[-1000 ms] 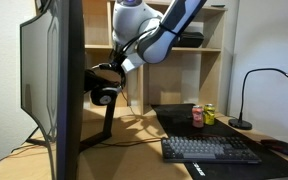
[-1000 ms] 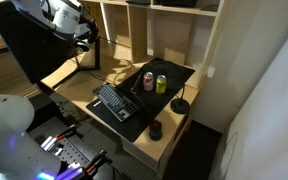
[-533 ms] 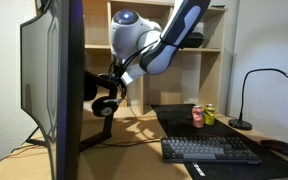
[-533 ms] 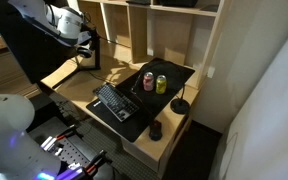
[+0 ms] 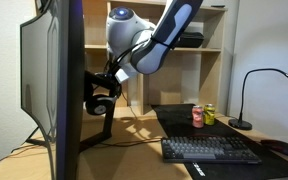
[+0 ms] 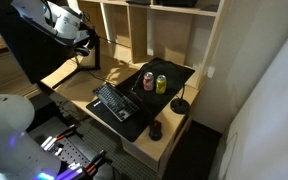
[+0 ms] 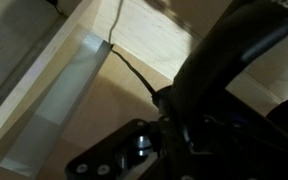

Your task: Hang the headsets on the back of the monitor

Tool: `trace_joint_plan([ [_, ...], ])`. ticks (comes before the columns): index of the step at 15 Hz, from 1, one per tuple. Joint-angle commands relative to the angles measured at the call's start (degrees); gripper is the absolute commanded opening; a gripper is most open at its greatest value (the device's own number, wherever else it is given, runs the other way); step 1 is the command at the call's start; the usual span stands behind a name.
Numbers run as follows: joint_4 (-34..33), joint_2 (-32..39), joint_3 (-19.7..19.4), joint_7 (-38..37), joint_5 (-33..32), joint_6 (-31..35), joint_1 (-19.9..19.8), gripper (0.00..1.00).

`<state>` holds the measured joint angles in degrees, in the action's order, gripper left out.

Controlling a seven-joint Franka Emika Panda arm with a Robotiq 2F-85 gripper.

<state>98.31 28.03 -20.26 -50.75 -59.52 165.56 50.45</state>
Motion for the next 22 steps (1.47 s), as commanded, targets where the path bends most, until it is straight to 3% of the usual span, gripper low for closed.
trace_joint_plan([
  [1, -5.7, 2.9, 1.9, 5.3, 2.1, -0.4, -1.0, 0.04],
  [7, -11.2, 5.9, 2.6, 14.0, 3.7, -1.5, -1.7, 0.04],
  [8, -11.8, 6.0, 2.7, 14.8, 4.5, -2.3, -1.7, 0.41],
  [10, -12.5, 5.6, 3.4, 17.5, 6.3, -3.6, -2.4, 0.47],
  [13, -13.9, 5.0, 4.1, 21.0, 10.5, -6.9, -3.4, 0.70],
  [17, -17.0, 3.2, 6.2, 25.3, 20.8, -15.0, -5.9, 0.98],
  [18, -17.5, 2.6, 7.2, 26.6, 24.2, -16.7, -6.8, 0.99],
  [19, -18.7, 2.2, 11.0, 27.9, 26.1, -19.8, -9.7, 1.00],
  [21, -18.2, 0.9, 15.0, 31.2, 32.5, -25.6, -12.1, 1.00],
  [22, -16.3, -0.1, 14.7, 32.9, 36.0, -27.8, -11.6, 1.00],
])
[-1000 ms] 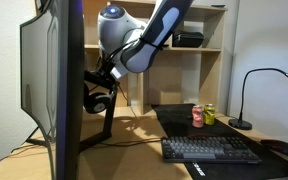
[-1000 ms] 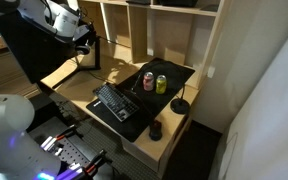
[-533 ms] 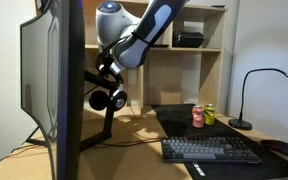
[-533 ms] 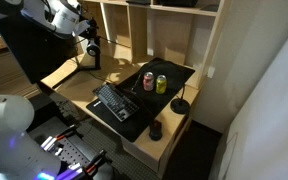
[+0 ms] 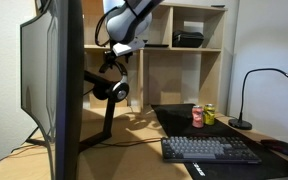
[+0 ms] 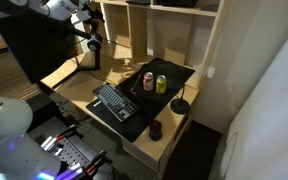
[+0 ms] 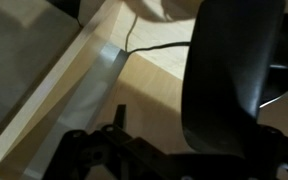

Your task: Hang the headsets on the back of the monitor

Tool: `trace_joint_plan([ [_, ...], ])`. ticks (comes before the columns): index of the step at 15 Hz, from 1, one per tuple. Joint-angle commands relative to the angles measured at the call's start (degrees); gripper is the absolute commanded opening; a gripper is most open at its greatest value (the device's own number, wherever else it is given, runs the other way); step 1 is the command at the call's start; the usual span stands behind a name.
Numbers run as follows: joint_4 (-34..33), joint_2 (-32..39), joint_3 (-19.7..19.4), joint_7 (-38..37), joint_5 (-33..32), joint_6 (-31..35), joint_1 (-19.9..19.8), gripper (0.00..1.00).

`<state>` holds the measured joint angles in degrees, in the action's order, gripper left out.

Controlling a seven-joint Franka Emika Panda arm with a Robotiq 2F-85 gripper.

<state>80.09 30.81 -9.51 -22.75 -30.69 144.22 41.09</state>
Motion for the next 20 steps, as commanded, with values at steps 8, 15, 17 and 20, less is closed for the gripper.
trace_joint_plan([
  [8, 8.3, -2.0, 17.4, 11.6, 27.4, -11.0, -10.3, 0.39],
  [15, 6.4, -2.3, 21.5, 10.4, 32.6, -11.5, -15.9, 0.78],
  [17, 6.4, -3.5, 21.9, 10.7, 33.0, -11.8, -16.5, 0.92],
  [20, 6.0, -4.8, 21.6, 9.9, 32.3, -12.4, -16.7, 1.00],
])
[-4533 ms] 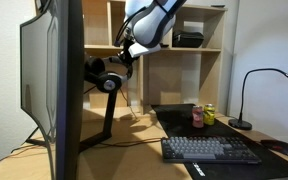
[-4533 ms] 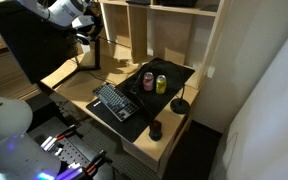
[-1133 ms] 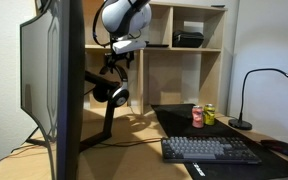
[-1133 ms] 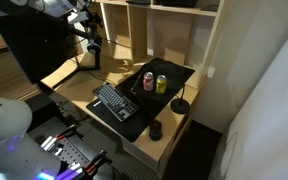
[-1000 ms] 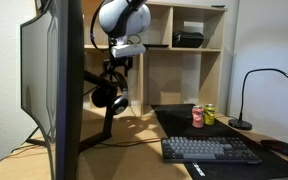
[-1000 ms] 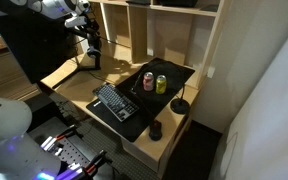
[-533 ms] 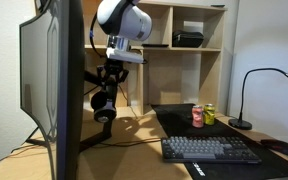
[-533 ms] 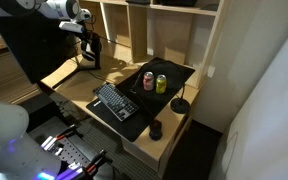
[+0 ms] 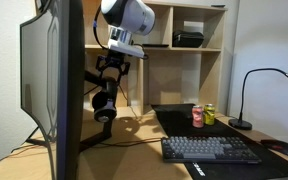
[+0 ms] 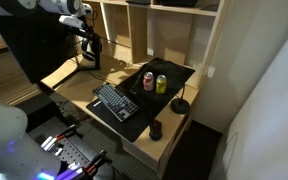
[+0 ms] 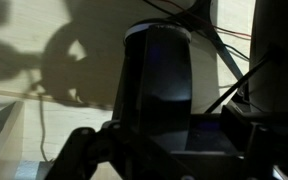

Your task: Hang the headsets on the back of the monitor

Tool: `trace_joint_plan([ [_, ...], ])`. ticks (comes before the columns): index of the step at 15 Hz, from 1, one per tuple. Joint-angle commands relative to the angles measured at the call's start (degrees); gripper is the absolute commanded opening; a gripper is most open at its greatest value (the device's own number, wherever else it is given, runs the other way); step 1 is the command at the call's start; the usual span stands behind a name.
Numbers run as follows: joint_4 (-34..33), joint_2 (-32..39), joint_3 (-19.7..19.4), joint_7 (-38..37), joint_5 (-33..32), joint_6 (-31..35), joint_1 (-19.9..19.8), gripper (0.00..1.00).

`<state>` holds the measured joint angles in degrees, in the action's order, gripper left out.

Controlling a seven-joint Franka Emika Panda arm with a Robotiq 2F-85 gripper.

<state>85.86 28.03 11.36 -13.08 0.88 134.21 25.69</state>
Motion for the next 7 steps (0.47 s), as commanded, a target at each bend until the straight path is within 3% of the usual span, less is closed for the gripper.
trace_joint_plan([
  [1, 0.4, -2.8, 0.3, -0.1, 0.1, -2.5, -1.4, 1.00],
  [5, 3.0, -6.6, -0.5, -0.2, 0.1, 0.5, -3.3, 1.00],
  [7, -0.3, -4.2, -0.1, -0.4, -0.5, -0.8, -2.8, 1.00],
])
